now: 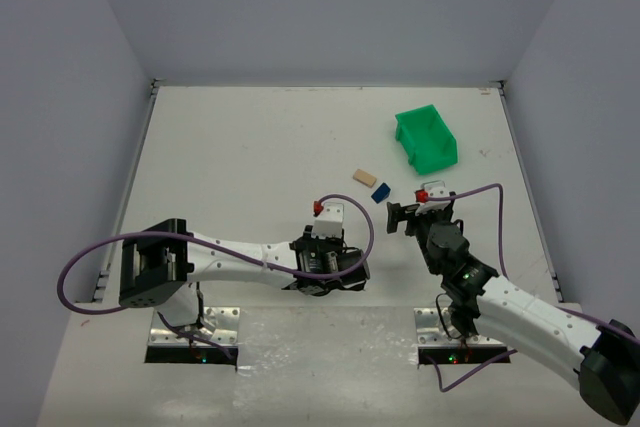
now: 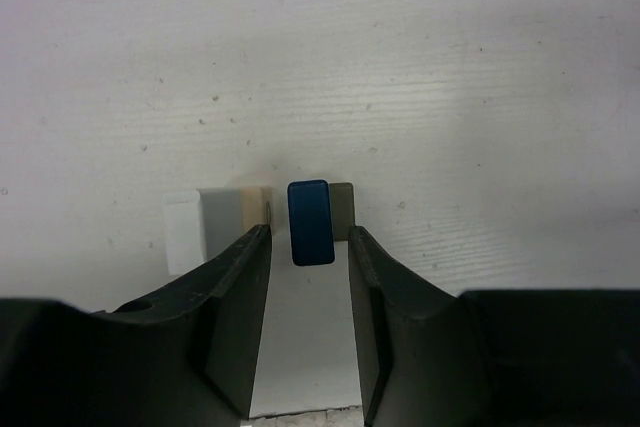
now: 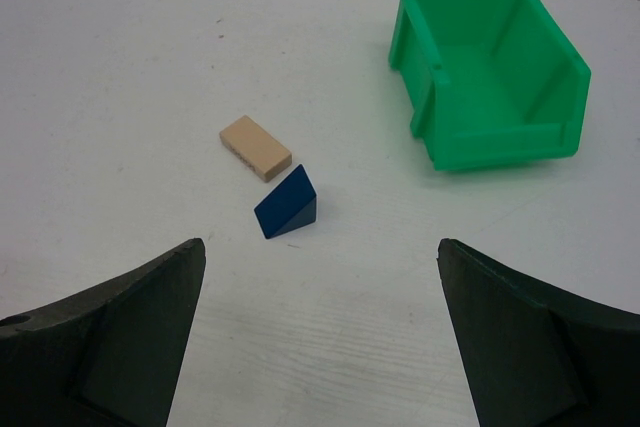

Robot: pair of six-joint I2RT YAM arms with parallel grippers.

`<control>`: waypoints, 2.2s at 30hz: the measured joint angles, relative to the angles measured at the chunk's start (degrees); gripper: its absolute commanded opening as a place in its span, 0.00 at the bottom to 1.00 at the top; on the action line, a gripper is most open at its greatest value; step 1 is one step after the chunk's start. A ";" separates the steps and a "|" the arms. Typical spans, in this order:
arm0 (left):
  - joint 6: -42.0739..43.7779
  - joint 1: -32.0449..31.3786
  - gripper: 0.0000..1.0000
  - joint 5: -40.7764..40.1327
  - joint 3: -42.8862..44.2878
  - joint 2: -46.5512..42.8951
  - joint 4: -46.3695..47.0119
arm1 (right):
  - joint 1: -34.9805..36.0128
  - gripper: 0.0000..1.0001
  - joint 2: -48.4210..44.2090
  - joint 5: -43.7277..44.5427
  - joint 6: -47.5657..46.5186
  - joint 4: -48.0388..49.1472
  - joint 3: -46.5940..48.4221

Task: Build the wood block tower

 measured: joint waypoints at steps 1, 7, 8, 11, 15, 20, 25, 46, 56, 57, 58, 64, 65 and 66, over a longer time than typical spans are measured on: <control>-0.04 0.00 0.36 -0.06 0.00 0.00 -0.06 | 0.00 0.99 0.00 0.00 0.01 0.00 0.00; -0.42 0.00 0.42 -0.87 0.05 0.00 -0.69 | 0.00 0.99 0.00 0.00 0.01 0.00 0.00; -0.41 0.00 0.44 -0.91 0.15 0.00 -0.81 | 0.00 0.99 0.00 0.00 0.01 0.00 0.00; -0.04 0.00 0.49 -1.25 0.72 0.00 -0.91 | 0.00 0.99 0.03 0.00 -0.02 0.00 0.00; 0.79 0.00 0.62 -1.73 1.26 -0.01 -0.50 | 0.00 0.99 0.34 -0.02 -0.02 0.00 0.00; 2.29 0.00 0.84 -2.45 1.57 -0.74 -0.10 | 0.00 0.99 1.03 -0.04 -0.04 0.00 0.02; 3.86 0.00 1.00 -3.74 2.21 -2.51 0.60 | -0.01 0.99 1.30 -0.04 -0.13 0.00 0.23; 12.61 8.02 1.00 -2.97 0.27 -16.02 11.92 | -2.32 0.99 5.13 -2.46 -0.47 -0.16 2.82; -7.21 18.88 1.00 2.96 -14.08 -31.11 -5.13 | -2.62 0.99 8.92 -5.82 -0.43 -2.12 5.14; -8.75 18.88 1.00 3.73 -15.01 -31.63 -6.35 | -2.62 0.99 9.31 -6.21 -0.43 -2.23 5.45; -10.17 18.88 1.00 4.55 -15.85 -31.84 -7.46 | -2.62 0.99 9.72 -6.54 -0.43 -2.33 5.77; -12.25 19.02 1.00 10.21 -17.99 -26.37 -8.23 | -2.62 0.99 10.88 -7.44 -0.42 -3.35 6.36; -11.74 19.04 1.00 11.18 -18.03 -24.67 -7.65 | -2.62 0.99 10.88 -7.56 -0.41 -3.49 6.36; -11.20 19.04 1.00 12.21 -18.12 -23.07 -6.93 | -2.62 0.99 10.88 -7.66 -0.41 -3.52 6.36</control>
